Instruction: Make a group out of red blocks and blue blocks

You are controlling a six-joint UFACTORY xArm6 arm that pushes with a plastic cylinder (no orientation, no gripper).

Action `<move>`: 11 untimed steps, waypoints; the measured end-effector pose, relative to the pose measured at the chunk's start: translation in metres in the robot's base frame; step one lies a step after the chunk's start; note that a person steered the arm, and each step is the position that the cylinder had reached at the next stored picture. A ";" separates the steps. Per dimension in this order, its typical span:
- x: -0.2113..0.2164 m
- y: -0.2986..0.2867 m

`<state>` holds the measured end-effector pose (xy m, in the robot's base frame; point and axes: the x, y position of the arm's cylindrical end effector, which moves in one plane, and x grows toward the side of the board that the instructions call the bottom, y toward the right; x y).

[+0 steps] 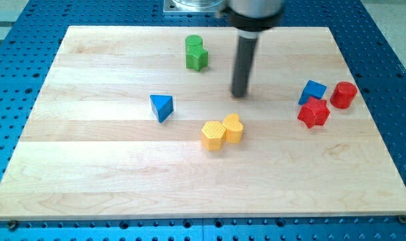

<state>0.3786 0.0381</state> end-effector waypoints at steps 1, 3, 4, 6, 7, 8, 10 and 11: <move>-0.004 -0.111; 0.048 -0.181; 0.079 -0.159; 0.063 -0.112; 0.037 -0.092; 0.043 -0.009; 0.042 -0.040; 0.066 -0.030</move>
<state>0.4447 0.0076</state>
